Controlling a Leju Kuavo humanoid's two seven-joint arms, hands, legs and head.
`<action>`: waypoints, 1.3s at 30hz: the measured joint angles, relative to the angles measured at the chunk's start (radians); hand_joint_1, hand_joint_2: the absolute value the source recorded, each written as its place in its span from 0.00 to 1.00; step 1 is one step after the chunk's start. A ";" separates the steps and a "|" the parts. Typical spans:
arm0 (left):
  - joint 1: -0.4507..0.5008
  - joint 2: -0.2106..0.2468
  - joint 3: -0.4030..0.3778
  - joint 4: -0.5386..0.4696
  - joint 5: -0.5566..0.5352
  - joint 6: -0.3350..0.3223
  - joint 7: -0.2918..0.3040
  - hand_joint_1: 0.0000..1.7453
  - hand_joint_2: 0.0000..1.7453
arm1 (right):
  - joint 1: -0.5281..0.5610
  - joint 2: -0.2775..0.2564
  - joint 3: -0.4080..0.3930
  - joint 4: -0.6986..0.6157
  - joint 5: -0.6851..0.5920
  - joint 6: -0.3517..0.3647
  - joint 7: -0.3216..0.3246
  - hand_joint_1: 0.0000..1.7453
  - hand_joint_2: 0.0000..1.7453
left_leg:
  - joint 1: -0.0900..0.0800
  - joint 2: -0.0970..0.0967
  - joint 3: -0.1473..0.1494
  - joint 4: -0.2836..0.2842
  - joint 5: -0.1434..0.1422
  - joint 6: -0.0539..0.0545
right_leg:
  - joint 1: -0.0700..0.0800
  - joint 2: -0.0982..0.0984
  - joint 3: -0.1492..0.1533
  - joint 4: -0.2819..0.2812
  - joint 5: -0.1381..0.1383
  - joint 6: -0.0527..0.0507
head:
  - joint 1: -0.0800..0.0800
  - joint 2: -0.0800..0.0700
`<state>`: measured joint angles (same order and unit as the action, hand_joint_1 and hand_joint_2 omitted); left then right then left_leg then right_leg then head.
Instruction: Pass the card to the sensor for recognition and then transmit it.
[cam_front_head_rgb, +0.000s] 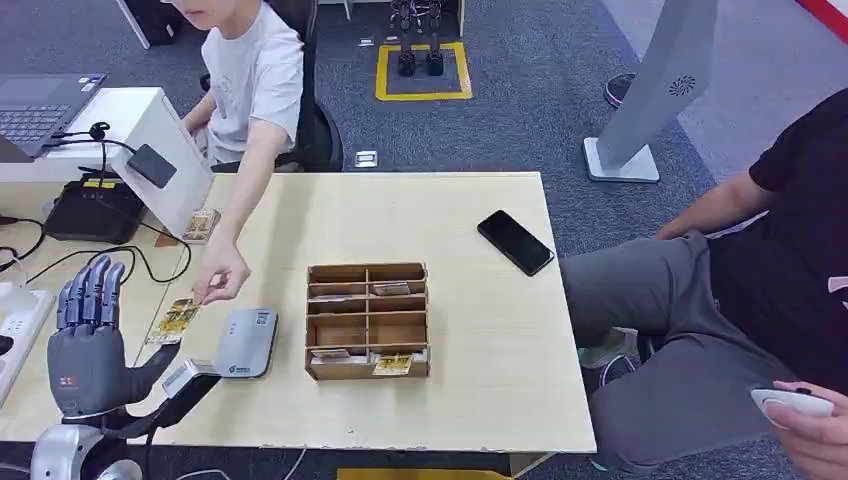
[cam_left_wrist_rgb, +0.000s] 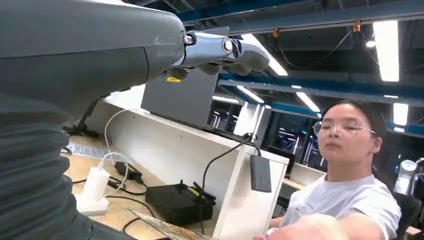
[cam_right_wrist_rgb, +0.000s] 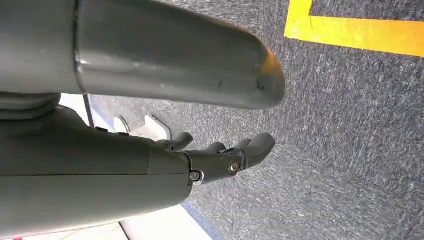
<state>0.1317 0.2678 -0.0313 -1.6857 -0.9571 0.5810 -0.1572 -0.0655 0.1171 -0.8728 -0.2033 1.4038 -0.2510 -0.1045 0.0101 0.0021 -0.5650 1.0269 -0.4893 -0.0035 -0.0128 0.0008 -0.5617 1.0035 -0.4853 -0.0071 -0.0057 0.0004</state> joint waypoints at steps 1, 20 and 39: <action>0.000 0.000 0.000 0.000 0.021 -0.009 -0.007 0.90 1.00 | 0.000 0.000 0.000 0.000 0.000 0.000 0.000 0.00 0.00 | 0.000 0.000 0.000 0.000 0.000 0.000 | 0.000 0.000 0.000 0.000 0.000 0.000 | 0.000 0.000; -0.003 -0.003 0.000 0.000 0.139 -0.029 -0.086 1.00 1.00 | -0.001 0.000 0.000 0.000 0.006 -0.006 0.000 0.00 0.00 | 0.000 0.000 0.000 0.000 0.000 0.000 | 0.000 0.000 0.000 0.000 0.000 0.000 | 0.000 0.000; -0.041 -0.110 0.000 0.016 0.669 -0.302 0.029 1.00 1.00 | 0.003 0.000 0.000 0.000 -0.002 -0.041 -0.003 0.00 0.00 | 0.000 0.000 0.000 0.000 0.000 0.000 | 0.000 0.000 0.000 0.000 0.000 0.000 | 0.000 0.000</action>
<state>0.0906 0.1577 -0.0313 -1.6694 -0.2877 0.2792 -0.1278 -0.0629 0.1171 -0.8728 -0.2033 1.4019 -0.2918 -0.1080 0.0100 0.0022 -0.5651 1.0271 -0.4894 -0.0035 -0.0128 0.0008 -0.5620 1.0035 -0.4853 -0.0071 -0.0057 0.0000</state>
